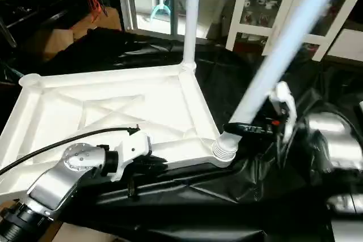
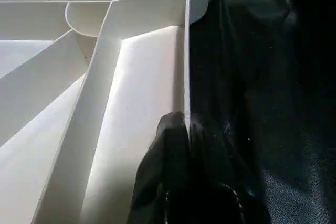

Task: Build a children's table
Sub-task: Insert table leg to table base

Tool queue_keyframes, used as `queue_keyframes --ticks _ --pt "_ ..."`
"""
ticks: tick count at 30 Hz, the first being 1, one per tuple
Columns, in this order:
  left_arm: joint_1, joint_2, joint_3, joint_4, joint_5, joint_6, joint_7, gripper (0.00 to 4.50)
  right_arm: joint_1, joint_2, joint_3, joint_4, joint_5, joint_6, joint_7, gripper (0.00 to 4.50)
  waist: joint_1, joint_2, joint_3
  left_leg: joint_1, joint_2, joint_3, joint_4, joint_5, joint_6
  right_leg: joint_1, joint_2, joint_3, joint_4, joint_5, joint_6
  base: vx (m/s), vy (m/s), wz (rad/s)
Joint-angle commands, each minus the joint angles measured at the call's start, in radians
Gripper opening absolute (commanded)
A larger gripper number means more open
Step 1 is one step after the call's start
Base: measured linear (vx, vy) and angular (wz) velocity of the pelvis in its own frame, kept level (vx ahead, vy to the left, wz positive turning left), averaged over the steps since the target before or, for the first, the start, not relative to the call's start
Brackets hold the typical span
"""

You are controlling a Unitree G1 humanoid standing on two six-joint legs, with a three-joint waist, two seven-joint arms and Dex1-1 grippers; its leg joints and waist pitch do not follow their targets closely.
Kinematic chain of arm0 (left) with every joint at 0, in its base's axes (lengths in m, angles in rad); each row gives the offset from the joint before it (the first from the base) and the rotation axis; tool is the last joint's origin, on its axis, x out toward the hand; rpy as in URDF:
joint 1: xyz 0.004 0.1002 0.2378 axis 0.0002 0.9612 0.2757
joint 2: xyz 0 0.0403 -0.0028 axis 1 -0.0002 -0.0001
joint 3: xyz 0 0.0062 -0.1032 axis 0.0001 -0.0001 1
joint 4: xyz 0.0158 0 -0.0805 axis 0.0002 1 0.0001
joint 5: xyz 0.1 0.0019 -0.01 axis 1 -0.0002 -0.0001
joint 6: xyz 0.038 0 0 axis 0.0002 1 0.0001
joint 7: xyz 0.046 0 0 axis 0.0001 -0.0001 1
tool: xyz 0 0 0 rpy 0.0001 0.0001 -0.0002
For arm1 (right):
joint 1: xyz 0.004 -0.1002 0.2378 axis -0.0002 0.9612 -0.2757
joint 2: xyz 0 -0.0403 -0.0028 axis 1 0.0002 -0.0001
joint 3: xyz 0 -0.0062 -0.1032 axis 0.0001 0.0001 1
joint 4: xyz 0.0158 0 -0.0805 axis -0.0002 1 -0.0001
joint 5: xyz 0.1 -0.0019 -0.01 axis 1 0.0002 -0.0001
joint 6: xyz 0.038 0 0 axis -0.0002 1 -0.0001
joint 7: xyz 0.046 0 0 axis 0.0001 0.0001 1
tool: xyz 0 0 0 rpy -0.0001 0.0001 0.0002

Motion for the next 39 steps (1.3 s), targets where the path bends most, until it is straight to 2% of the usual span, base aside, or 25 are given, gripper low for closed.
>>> queue_keyframes --ticks 1,2,3,4,7,8,9,11,14,16,18,19,20,22,23,25,28,30,35,36,37,38,39 --pt "0.016 -0.005 -0.023 0.005 -0.010 -0.007 -0.017 0.00 0.035 -0.011 0.102 0.057 -0.135 -0.016 0.017 1.81 -0.006 -0.022 -0.051 0.017 0.039 -0.019 -0.062 -0.038 0.109 0.031 -0.070 0.037 -0.077 0.097 -0.272 0.000 0.000 0.00" --pt "0.016 -0.006 -0.023 0.004 -0.010 -0.007 -0.016 0.00 0.033 -0.008 0.104 0.056 -0.135 -0.020 0.018 1.81 -0.007 -0.021 -0.051 0.018 0.039 -0.019 -0.062 -0.036 0.110 0.029 -0.070 0.037 -0.077 0.102 -0.271 0.000 0.000 0.00" --pt "0.017 -0.008 -0.022 0.003 -0.010 -0.007 -0.012 0.00 0.032 -0.003 0.106 0.053 -0.134 -0.028 0.018 1.81 -0.008 -0.029 -0.050 0.017 0.039 -0.018 -0.062 -0.038 0.111 0.030 -0.070 0.037 -0.078 0.102 -0.270 0.000 0.000 0.00" --pt "0.017 -0.008 -0.022 0.003 -0.009 -0.007 -0.010 0.00 0.032 -0.001 0.107 0.051 -0.133 -0.032 0.018 1.81 -0.007 -0.028 -0.051 0.017 0.040 -0.019 -0.063 -0.039 0.111 0.030 -0.072 0.038 -0.077 0.101 -0.268 0.000 0.000 0.00" --pt "0.018 -0.012 -0.021 0.002 -0.007 -0.005 0.000 0.00 0.055 0.010 0.107 0.029 -0.127 -0.064 0.015 1.80 -0.010 -0.031 -0.050 0.020 0.042 -0.020 -0.068 -0.071 0.096 0.028 -0.072 0.038 -0.082 0.072 -0.261 0.000 0.000 0.00" --pt "0.018 -0.014 -0.020 0.003 -0.007 -0.006 0.004 0.00 0.066 0.014 0.102 0.020 -0.122 -0.072 0.007 1.80 -0.012 -0.036 -0.048 0.021 0.042 -0.020 -0.070 -0.085 0.089 0.028 -0.072 0.039 -0.085 0.054 -0.258 0.000 0.000 0.00" --pt "0.018 -0.014 -0.020 0.003 -0.007 -0.006 0.004 0.00 0.066 0.014 0.102 0.020 -0.122 -0.072 0.007 1.80 -0.014 -0.034 -0.047 0.022 0.042 -0.021 -0.072 -0.097 0.082 0.027 -0.072 0.040 -0.087 0.039 -0.255 0.000 0.000 0.00" --pt "0.020 -0.021 -0.018 0.005 -0.006 -0.007 0.014 0.00 0.113 0.024 0.074 -0.013 -0.092 -0.085 -0.022 1.80 -0.016 -0.041 -0.047 0.023 0.043 -0.020 -0.073 -0.107 0.074 0.027 -0.073 0.042 -0.090 0.033 -0.248 0.000 0.000 0.00" --pt "0.018 -0.028 -0.019 0.008 -0.004 -0.007 0.019 0.00 0.178 0.030 0.043 -0.049 -0.069 -0.077 -0.053 1.80 -0.017 -0.041 -0.047 0.024 0.043 -0.022 -0.076 -0.118 0.069 0.028 -0.073 0.042 -0.092 0.024 -0.238 0.000 0.000 0.00" --pt "0.018 -0.029 -0.020 0.009 -0.004 -0.007 0.019 0.00 0.188 0.031 0.041 -0.051 -0.067 -0.079 -0.058 1.80 -0.018 -0.041 -0.047 0.025 0.042 -0.021 -0.078 -0.122 0.069 0.029 -0.073 0.041 -0.094 0.021 -0.239 0.000 0.000 0.00" --pt "0.012 -0.032 -0.019 0.018 -0.004 -0.009 0.017 0.00 0.227 0.035 0.035 -0.041 -0.062 -0.081 -0.064 1.80 -0.017 -0.029 -0.038 0.037 0.044 -0.020 -0.086 -0.173 0.056 0.021 -0.074 0.041 -0.108 -0.044 -0.236 0.000 0.000 0.00" --pt "0.010 -0.033 -0.019 0.020 -0.004 -0.010 0.015 0.00 0.234 0.037 0.033 -0.037 -0.059 -0.079 -0.065 1.80 -0.021 -0.033 -0.036 0.043 0.044 -0.021 -0.091 -0.218 0.038 0.025 -0.076 0.040 -0.117 -0.114 -0.231 0.000 0.000 0.00" --pt "0.008 -0.033 -0.020 0.023 -0.003 -0.012 0.013 0.00 0.237 0.038 0.032 -0.033 -0.058 -0.080 -0.067 1.80 -0.020 -0.028 -0.041 0.043 0.045 -0.024 -0.094 -0.208 0.026 0.030 -0.076 0.041 -0.115 -0.107 -0.227 0.000 0.000 0.00" --pt "0.004 -0.032 -0.022 0.028 -0.003 -0.015 0.006 0.00 0.240 0.035 0.037 -0.028 -0.066 -0.084 -0.069 1.80 -0.023 -0.028 -0.044 0.042 0.044 -0.024 -0.093 -0.172 0.032 0.031 -0.072 0.041 -0.111 -0.029 -0.235 0.000 0.000 0.00" --pt "0.000 -0.031 -0.023 0.032 -0.003 -0.017 0.001 0.00 0.237 0.033 0.040 -0.026 -0.069 -0.079 -0.065 1.80 -0.022 -0.025 -0.043 0.041 0.044 -0.024 -0.094 -0.163 0.038 0.033 -0.074 0.041 -0.110 -0.007 -0.241 0.000 0.000 0.00" --pt "-0.004 -0.031 -0.024 0.036 -0.002 -0.018 -0.004 0.00 0.224 0.030 0.041 -0.021 -0.064 -0.056 -0.054 1.80 -0.024 -0.026 -0.042 0.041 0.044 -0.024 -0.095 -0.159 0.046 0.035 -0.074 0.039 -0.111 0.000 -0.247 0.000 0.000 0.00" --pt "-0.008 -0.032 -0.022 0.041 -0.003 -0.019 -0.009 0.00 0.206 0.023 0.050 -0.011 -0.065 -0.032 -0.035 1.80 -0.025 -0.027 -0.040 0.045 0.045 -0.024 -0.099 -0.199 0.032 0.035 -0.077 0.041 -0.119 -0.071 -0.242 0.000 0.000 0.00" --pt "-0.008 -0.031 -0.022 0.043 -0.003 -0.019 -0.012 0.00 0.190 0.017 0.063 0.008 -0.071 -0.022 -0.011 1.80 -0.026 -0.027 -0.040 0.046 0.045 -0.024 -0.100 -0.205 0.029 0.035 -0.076 0.041 -0.121 -0.083 -0.244 0.000 0.000 0.00" --pt "-0.006 -0.029 -0.024 0.040 -0.003 -0.016 -0.018 0.00 0.130 0.017 0.080 0.070 -0.078 0.017 0.021 1.80 -0.023 -0.028 -0.044 0.041 0.044 -0.022 -0.096 -0.140 0.051 0.039 -0.075 0.039 -0.112 -0.002 -0.260 0.000 0.000 0.00" --pt "-0.004 -0.028 -0.024 0.037 -0.002 -0.015 -0.020 0.00 0.098 0.020 0.080 0.098 -0.086 0.012 0.018 1.80 -0.022 -0.036 -0.044 0.040 0.045 -0.022 -0.095 -0.131 0.056 0.039 -0.076 0.039 -0.110 0.006 -0.262 0.000 0.000 0.00" --pt "-0.003 -0.027 -0.023 0.036 -0.002 -0.015 -0.019 0.00 0.091 0.020 0.080 0.103 -0.090 0.007 0.018 1.80 -0.023 -0.035 -0.044 0.037 0.044 -0.022 -0.095 -0.125 0.059 0.041 -0.076 0.038 -0.109 0.006 -0.263 0.000 0.000 0.00" --pt "-0.002 -0.027 -0.023 0.035 -0.002 -0.014 -0.019 0.00 0.084 0.020 0.082 0.109 -0.095 0.000 0.019 1.80 -0.021 -0.033 -0.044 0.040 0.045 -0.021 -0.094 -0.126 0.061 0.038 -0.077 0.039 -0.111 0.002 -0.263 0.000 0.000 0.00" --pt "0.001 -0.025 -0.021 0.032 -0.001 -0.014 -0.018 0.00 0.082 0.020 0.085 0.110 -0.099 -0.013 0.021 1.80 -0.021 -0.037 -0.042 0.039 0.046 -0.021 -0.095 -0.134 0.061 0.038 -0.077 0.038 -0.112 -0.020 -0.260 0.000 0.000 0.00"
